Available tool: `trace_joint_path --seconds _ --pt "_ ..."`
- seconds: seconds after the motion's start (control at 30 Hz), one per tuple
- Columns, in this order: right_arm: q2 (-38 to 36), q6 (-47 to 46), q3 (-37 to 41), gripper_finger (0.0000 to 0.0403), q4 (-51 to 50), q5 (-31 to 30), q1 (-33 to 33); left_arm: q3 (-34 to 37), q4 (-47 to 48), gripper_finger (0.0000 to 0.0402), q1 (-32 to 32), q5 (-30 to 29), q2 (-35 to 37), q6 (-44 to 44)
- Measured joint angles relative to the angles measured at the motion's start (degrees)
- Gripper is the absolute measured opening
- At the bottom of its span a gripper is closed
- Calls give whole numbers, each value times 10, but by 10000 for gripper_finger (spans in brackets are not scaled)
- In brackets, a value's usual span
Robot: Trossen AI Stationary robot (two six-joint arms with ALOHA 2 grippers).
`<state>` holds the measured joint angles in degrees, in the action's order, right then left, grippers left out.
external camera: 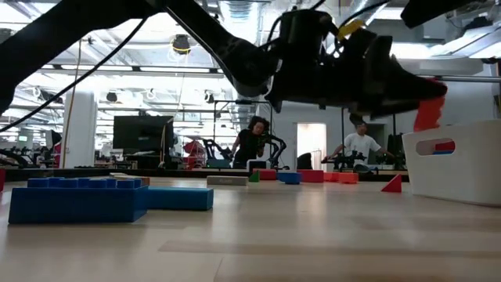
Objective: Sort blocks by size
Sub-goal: Put the 8 stud orange game piece into the white bin, then put the 8 stud blue game piece into the white bin
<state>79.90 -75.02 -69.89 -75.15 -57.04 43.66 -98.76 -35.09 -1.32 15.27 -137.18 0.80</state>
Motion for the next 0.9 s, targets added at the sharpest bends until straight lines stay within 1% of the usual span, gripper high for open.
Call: trace_joint_path --seconds 0.1,0.17,0.3,0.37,0.43,0.53,0.67,0.77,0.83,0.9 --pt "0 -1 0 157 1 0 3 -2 11 246 -5 5 14 1" --pt "0 -2 0 156 2 0 3 -2 23 262 -12 17 26 -1" --pt "0 -2 0 156 3 0 5 4 84 263 -19 57 60 -23" --pt "0 -6 0 156 2 -1 9 26 123 256 -12 60 85 -55" --pt "0 -14 0 156 1 0 18 71 136 246 -1 54 113 -80" --pt "0 -16 0 156 4 0 35 162 129 231 18 12 162 -95" --pt "0 -28 1 156 7 -1 55 288 121 217 43 -71 257 -108" --pt "0 -30 8 156 7 -1 61 362 175 214 65 -133 333 -119" --pt "0 -30 9 156 6 -1 59 397 227 214 81 -146 380 -109" --pt "0 -30 9 156 7 -1 52 418 286 213 98 -152 423 -73"
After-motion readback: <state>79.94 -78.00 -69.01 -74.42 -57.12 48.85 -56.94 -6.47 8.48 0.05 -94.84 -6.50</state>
